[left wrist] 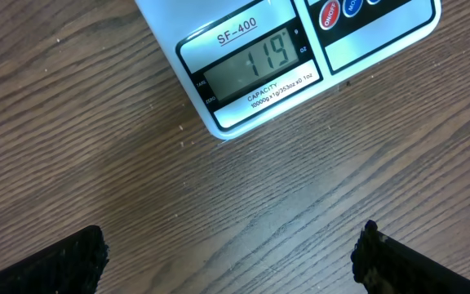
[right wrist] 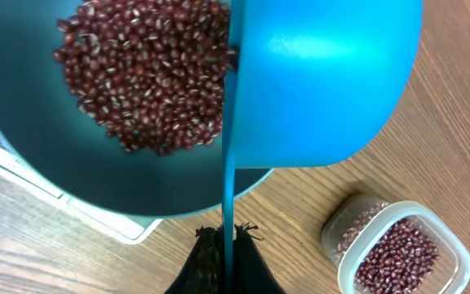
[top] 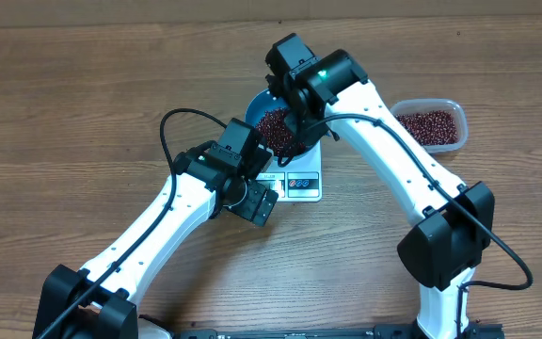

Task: Scoop item into bowl and weigh 150g on scale
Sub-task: 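Tilt the scoop to pour beans into the teal bowl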

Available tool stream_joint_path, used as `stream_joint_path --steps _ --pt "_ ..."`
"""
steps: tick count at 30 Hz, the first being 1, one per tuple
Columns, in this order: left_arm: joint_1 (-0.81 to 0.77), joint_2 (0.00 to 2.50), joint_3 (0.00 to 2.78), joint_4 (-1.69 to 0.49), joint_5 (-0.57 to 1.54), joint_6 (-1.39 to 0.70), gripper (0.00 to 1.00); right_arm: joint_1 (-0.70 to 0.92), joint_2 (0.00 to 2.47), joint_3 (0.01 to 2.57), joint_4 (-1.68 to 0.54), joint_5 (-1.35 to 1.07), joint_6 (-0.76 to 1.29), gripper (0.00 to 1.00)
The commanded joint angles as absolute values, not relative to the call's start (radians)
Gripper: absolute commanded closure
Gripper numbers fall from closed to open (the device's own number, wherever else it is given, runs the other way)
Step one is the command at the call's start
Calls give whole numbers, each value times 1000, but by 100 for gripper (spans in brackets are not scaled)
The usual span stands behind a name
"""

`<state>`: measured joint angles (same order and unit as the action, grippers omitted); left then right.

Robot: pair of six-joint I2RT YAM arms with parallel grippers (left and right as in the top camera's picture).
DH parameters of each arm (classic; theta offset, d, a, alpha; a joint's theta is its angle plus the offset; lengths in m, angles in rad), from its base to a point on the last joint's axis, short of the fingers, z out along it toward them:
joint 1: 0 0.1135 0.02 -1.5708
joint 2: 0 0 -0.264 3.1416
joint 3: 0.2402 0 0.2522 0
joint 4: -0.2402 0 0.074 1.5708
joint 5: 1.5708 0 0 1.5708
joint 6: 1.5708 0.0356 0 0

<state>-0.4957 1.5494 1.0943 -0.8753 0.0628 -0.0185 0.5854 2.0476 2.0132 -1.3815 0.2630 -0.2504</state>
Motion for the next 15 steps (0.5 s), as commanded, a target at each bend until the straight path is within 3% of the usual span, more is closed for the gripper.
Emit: stream_joint_path --steps 1,15 --pt "-491 1531 1098 -877 52 1 0 605 2042 2043 -1384 298 -231 96" --pt "-491 1531 1098 -877 52 1 1 611 2040 2044 -1382 314 -228 96"
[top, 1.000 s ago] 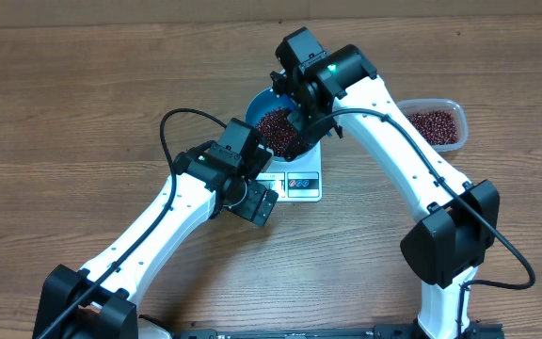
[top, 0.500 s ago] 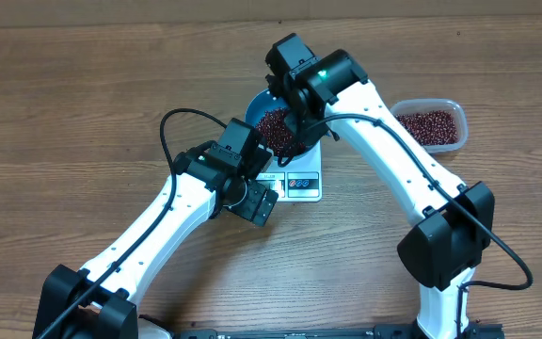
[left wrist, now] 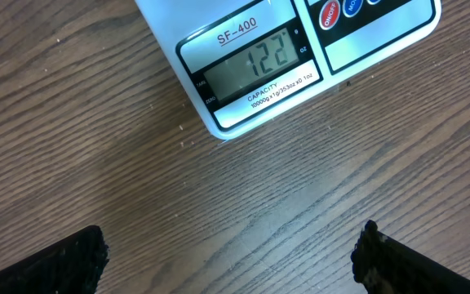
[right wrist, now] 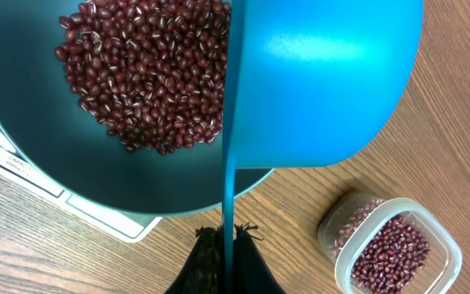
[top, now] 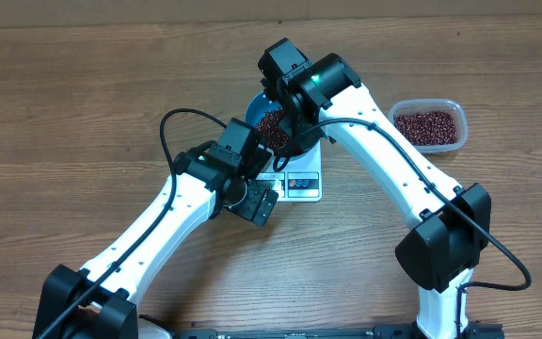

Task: Scoop item into bowl and weigh 150g on scale
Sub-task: 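Tilt the scoop to pour beans into the teal bowl, then move the empty scoop back to the bean tub with right gripper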

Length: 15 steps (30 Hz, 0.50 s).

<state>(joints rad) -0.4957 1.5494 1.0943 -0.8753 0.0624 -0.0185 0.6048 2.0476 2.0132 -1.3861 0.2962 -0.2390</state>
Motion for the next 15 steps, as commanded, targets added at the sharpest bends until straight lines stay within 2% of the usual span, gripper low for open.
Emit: stream_joint_path --steps 1,8,15 --pt "-491 1531 1098 -877 52 1 0 611 2040 2044 -1381 313 -228 96" --pt "-491 1531 1098 -877 52 1 0 594 2029 2045 -1346 216 -209 96" --pt "-491 1531 1098 -877 52 1 1 506 1962 2099 -1352 96 -186 96"
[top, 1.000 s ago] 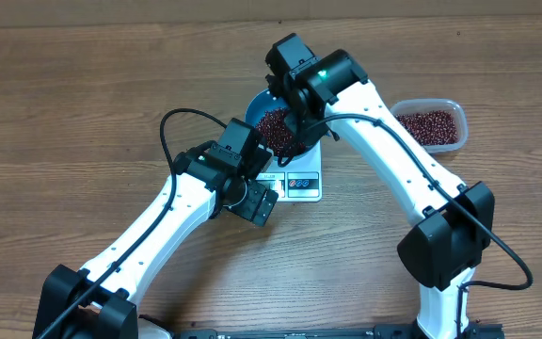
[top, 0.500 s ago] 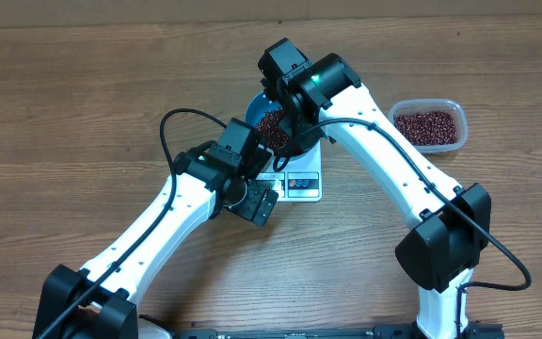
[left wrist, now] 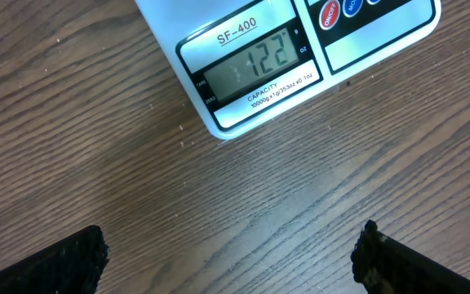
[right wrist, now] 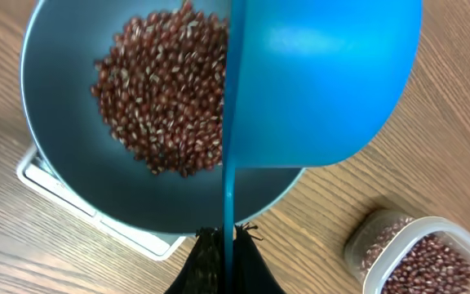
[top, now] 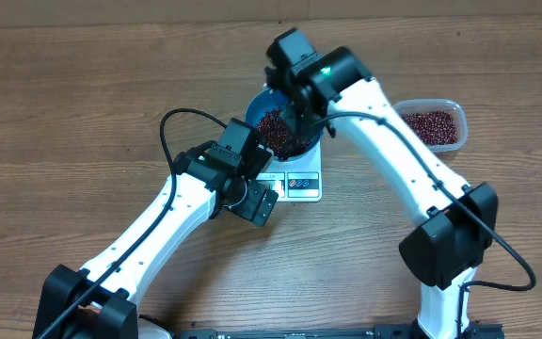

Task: Scoop item into bowl and weigh 150g on scale
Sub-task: 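Move the empty scoop back to the bean tub with right gripper, then dig the scoop into the red beans again with right gripper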

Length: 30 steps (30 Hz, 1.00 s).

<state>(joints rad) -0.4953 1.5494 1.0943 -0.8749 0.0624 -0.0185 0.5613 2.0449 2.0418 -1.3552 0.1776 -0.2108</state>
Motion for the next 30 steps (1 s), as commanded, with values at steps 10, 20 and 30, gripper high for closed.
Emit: stream_joint_path --steps 10,20,30 --pt "-491 1531 1098 -877 52 1 0 124 1891 2090 -1569 -142 -160 96" --pt "-491 1531 1098 -877 52 1 0 -111 1891 1891 -1546 112 -21 96" --pt "-491 1531 1098 -877 52 1 0 -95 1891 1772 -1428 219 -21 96"
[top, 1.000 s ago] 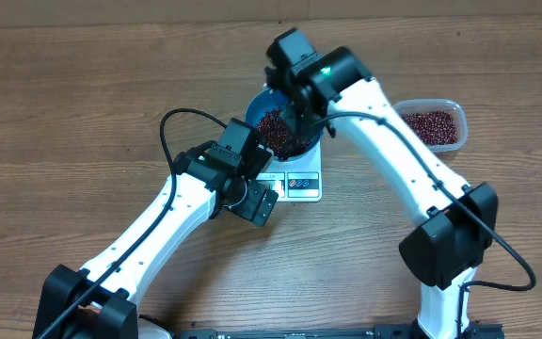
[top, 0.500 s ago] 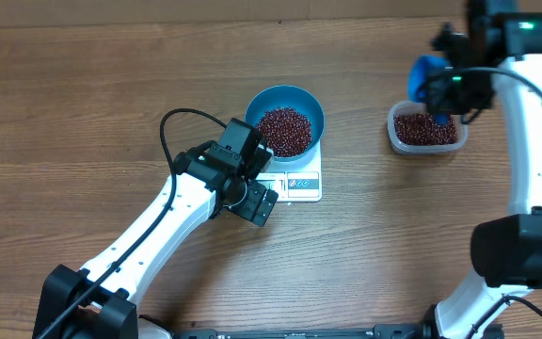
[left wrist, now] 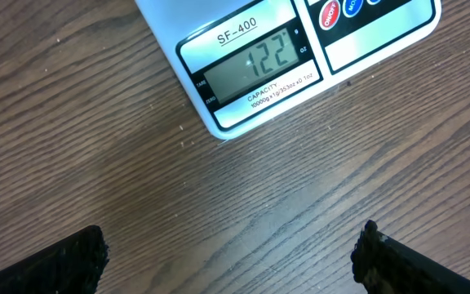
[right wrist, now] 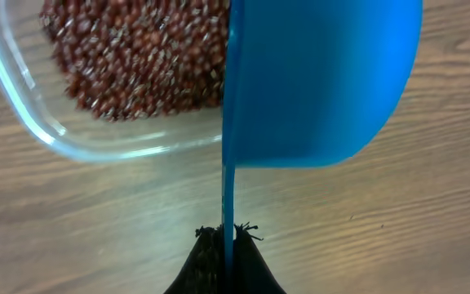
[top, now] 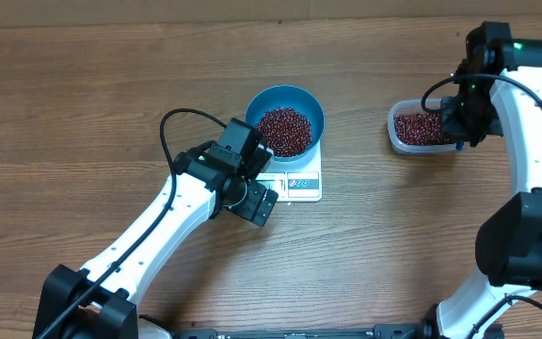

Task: Scoop item into bowl and weigh 150g on scale
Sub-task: 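Dig the scoop into the red beans again with right gripper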

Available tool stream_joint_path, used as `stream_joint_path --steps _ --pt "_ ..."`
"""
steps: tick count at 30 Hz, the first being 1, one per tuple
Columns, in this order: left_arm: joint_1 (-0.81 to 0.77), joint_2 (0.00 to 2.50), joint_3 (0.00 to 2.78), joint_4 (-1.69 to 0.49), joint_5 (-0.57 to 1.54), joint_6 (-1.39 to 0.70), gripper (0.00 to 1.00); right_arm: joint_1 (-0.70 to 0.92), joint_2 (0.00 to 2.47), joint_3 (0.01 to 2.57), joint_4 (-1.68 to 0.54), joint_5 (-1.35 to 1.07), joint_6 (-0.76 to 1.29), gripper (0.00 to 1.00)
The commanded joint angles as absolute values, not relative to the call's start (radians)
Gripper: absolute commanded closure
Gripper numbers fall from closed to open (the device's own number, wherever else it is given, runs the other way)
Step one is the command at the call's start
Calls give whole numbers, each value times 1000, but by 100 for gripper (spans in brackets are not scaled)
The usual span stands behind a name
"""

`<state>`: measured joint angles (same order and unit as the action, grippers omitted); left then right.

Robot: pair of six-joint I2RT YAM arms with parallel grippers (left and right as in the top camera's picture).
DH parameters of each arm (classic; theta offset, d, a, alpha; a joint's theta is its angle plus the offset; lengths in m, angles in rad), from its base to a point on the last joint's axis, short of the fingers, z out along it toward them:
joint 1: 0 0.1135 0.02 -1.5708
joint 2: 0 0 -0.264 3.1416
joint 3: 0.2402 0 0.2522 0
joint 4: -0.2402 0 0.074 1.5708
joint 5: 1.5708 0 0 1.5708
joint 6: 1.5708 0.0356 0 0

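Observation:
A blue bowl holding red beans stands on the white scale. The scale's display reads 122 in the left wrist view. My left gripper hangs open just in front of the scale, its fingers wide apart over bare wood. My right gripper is shut on the handle of a blue scoop, which is held over the near edge of the clear tub of red beans. In the overhead view the tub sits at the far right under the right gripper.
The left arm's black cable loops over the table left of the bowl. The wooden table runs out on all sides. The right arm rises along the right edge.
My right gripper has moved with the blue scoop from over the bowl to the clear bean tub at the right. The scale still reads 122. The left arm has not moved.
The scoop was tipped over the bowl with the scale at 119. Half a second later the display read 122 and stayed there as the scoop stood higher above the bowl. Now the scoop is over the bean tub.

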<state>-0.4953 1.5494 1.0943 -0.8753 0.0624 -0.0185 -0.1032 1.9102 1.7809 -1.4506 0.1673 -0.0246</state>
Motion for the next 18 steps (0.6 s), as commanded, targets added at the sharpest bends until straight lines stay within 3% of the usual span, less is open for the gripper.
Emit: stream_joint_path --steps 1,8,13,18 --pt "-491 1531 1098 -877 52 1 0 -94 1891 1770 -1415 220 -36 96" --pt "-491 1531 1098 -877 52 1 0 -38 1892 1766 -1378 213 -88 96" --pt "-491 1531 1098 -877 52 1 0 43 1895 1729 -1361 394 -86 96" --pt "-491 1531 1098 -877 52 1 0 52 1896 1645 -1333 413 -79 96"
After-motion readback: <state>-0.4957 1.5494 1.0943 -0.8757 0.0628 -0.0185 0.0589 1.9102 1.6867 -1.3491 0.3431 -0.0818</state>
